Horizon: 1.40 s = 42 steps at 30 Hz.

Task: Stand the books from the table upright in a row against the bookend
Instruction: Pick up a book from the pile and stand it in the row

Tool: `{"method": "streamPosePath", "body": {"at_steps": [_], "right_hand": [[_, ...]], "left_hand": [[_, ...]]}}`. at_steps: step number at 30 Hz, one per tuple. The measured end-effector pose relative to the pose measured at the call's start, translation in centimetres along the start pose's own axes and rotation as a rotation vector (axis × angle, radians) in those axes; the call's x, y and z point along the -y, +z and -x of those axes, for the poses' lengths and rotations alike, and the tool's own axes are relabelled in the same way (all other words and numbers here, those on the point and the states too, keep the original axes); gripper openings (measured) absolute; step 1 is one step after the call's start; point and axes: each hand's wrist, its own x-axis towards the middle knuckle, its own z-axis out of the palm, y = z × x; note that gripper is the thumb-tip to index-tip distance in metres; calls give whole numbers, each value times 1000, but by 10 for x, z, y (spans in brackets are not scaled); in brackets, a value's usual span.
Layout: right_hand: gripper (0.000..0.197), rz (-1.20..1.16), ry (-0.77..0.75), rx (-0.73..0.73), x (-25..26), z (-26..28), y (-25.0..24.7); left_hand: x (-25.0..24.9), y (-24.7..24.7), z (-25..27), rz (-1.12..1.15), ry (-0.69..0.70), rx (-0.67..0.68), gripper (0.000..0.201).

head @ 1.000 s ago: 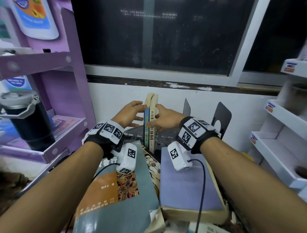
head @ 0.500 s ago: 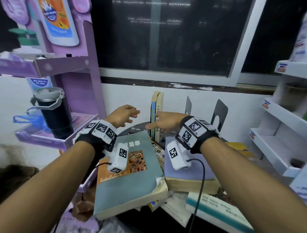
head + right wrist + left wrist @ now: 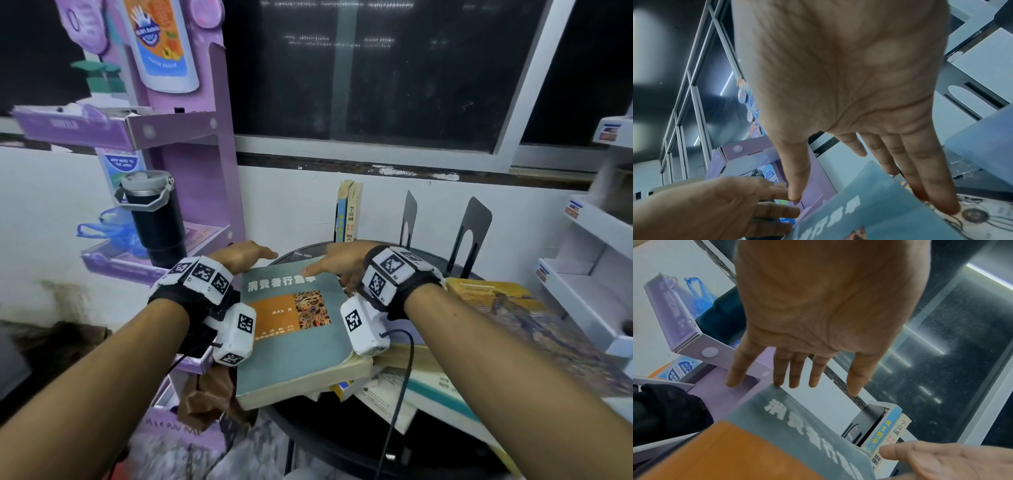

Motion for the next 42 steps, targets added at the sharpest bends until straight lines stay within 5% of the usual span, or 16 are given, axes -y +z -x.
{"method": "streamPosePath", "body": {"at_steps": [4,8,11,15,22,32,35,39,42], "right_hand": [[76,29,11,-27,-1,-5,6],[43,40,47,-16,-4,-8,7],[61,66,37,-17,-6,-11,9],[45,89,60,-31,-8,-17,12],[72,-7,48,52,-10,-18,13],[64,-222,64,-28,-23,-20,19],[71,-311,64,-1,-20,-18,16],[133,-406,81,-46,-29,-46,10],[131,-536,105,-11,-35,-55,9]], "left_hand": [[4,0,2,-55,-29,10,49],[11,1,-4,-16,-100,27,54],[21,2,-11,68,-150,55,57],[33,2,-17,150,-230,118,63],[42,-1,-22,66,-210,183,53],[36,-2,-13,127,-131,133,42],[32,-4,-13,184,-117,112,39],[29,-8,-15,251,-90,84,51],[28,-11,-16,316,-63,79,56]]}}
